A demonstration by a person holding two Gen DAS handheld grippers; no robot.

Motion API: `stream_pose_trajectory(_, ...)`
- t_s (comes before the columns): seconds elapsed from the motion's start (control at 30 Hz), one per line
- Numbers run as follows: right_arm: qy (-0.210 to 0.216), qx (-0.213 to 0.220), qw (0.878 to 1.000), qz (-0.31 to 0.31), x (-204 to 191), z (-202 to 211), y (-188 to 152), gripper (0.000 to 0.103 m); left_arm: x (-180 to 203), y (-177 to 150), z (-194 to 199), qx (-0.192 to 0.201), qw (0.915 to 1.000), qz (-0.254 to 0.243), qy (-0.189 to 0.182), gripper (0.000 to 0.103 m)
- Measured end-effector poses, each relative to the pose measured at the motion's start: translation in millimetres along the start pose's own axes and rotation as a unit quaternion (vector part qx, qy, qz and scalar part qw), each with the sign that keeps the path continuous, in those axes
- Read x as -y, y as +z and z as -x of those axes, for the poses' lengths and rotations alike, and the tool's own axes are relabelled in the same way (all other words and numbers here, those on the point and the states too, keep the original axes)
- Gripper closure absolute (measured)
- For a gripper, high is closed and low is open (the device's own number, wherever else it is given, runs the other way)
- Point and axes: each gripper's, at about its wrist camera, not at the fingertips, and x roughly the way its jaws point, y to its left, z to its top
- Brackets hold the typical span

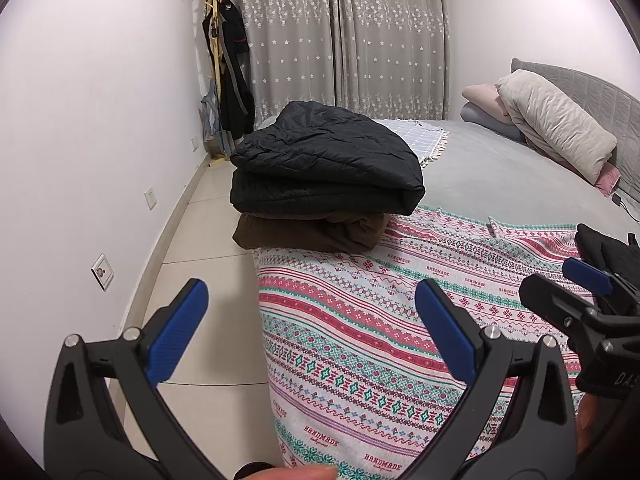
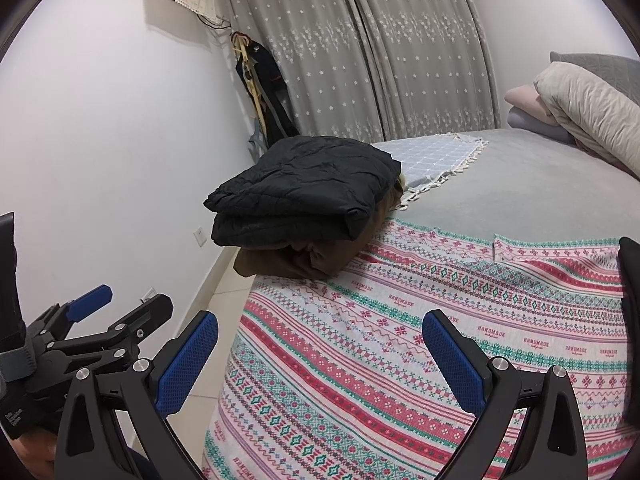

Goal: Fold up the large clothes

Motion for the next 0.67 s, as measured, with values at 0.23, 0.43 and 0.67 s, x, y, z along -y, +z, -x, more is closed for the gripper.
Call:
stream_pose_trajectory(0.23,0.0,-0.001,1.0,0.001,0.2,-0.6,-0.2,0.0,0.0,0.2,1.6,0.004,1.0,-0.004,0.003,0.0)
stream_pose_trajectory(0.43,0.0,0.0,1.0,0.001,0.9,-1.0,-1.0,0.0,-0.7,0.4,1.5,0.004,1.0,-0.003,0.004,0.0)
stream_pose_trajectory(0.67,0.0,-0.001,1.0,0.002,1.6,-1.2,-2.3,0.0,-2.3,1.3,1.1,0.006,1.0,-0.006,0.005,0.0)
